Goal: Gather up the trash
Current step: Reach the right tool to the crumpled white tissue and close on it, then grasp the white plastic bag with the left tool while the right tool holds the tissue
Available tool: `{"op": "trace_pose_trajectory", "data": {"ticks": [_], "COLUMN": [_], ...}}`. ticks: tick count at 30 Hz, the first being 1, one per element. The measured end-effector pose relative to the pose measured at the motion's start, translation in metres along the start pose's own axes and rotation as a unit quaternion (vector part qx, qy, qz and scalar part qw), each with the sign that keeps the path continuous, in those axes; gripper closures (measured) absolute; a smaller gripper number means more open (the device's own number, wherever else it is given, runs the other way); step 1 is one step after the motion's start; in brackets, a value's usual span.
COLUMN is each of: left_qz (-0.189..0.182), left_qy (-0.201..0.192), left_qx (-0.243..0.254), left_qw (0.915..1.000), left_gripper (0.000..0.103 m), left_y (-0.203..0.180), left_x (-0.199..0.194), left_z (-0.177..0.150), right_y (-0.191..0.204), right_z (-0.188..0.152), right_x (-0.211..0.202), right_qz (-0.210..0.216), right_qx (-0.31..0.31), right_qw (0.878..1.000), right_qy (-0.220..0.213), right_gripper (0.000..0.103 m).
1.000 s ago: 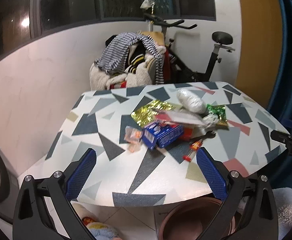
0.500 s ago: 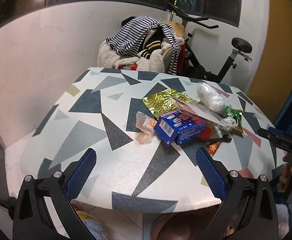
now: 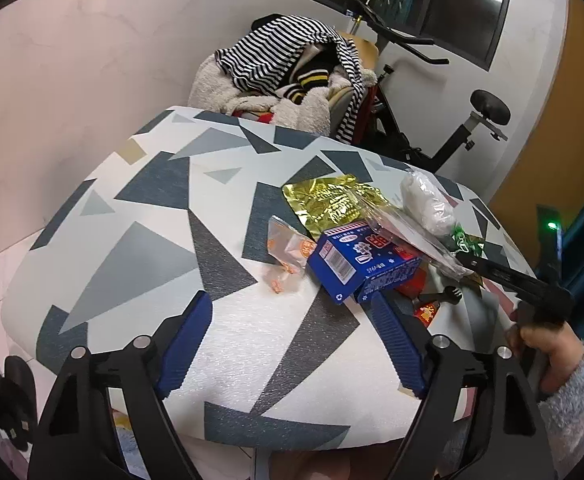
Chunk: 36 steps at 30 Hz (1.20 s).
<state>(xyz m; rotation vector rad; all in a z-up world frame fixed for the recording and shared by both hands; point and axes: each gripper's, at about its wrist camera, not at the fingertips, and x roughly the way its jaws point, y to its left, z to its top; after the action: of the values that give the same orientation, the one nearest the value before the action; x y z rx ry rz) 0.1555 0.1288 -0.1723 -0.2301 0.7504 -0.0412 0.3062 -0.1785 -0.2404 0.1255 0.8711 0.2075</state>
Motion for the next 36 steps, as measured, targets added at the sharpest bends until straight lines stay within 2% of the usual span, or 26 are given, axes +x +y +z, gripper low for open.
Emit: {"op": "trace_pose_trajectory", "data": {"ticks": [2, 8, 10, 17, 22, 25, 28, 33, 36], "left_qz": [-0.007, -0.03, -0.037, -0.06, -0.108, -0.15, -0.164, -0.138, -0.111], "left_qy": [0.002, 0.01, 0.012, 0.02, 0.029, 0.049, 0.077, 0.129, 0.145], "left_qx": [-0.001, -0.011, -0.014, -0.004, 0.006, -0.004, -0.019, -0.043, -0.038], "left_qw": [1.0, 0.9994, 0.9991, 0.998, 0.9937, 0.9874, 0.9832, 0.9811, 0.9824], "left_gripper": [0.025, 0.032, 0.035, 0.037, 0.037, 0.037, 0.037, 0.039, 0.04], "left_y": [-0.001, -0.007, -0.008, -0.024, -0.064, -0.097, -0.127, -0.162, -0.176], "left_x": [0.002, 0.011, 0.013, 0.018, 0.03, 0.055, 0.094, 0.173, 0.206], "left_z": [0.0, 0.004, 0.005, 0.019, 0.05, 0.077, 0.104, 0.129, 0.135], "right_y": [-0.003, -0.002, -0.001, -0.011, -0.03, -0.045, -0.06, -0.08, -0.092], "right_z": [0.001, 0.001, -0.002, -0.022, -0.025, -0.025, -0.024, -0.024, -0.028], "right_x": [0.008, 0.014, 0.006, -0.025, -0.047, -0.059, -0.069, -0.089, -0.099], "right_qz": [-0.011, 0.001, 0.018, 0.031, 0.019, 0.009, -0.001, -0.013, -0.015], "right_qx": [0.006, -0.001, -0.002, 0.008, 0.01, 0.013, 0.015, 0.017, 0.025], "right_qw": [1.0, 1.0, 0.999, 0.999, 1.0, 1.0, 1.0, 0.999, 0.998], "right_qy": [0.01, 0.027, 0.026, 0.029, 0.007, -0.008, -0.022, -0.045, -0.055], "right_gripper": [0.043, 0.047, 0.047, 0.047, 0.047, 0.047, 0.047, 0.047, 0.047]}}
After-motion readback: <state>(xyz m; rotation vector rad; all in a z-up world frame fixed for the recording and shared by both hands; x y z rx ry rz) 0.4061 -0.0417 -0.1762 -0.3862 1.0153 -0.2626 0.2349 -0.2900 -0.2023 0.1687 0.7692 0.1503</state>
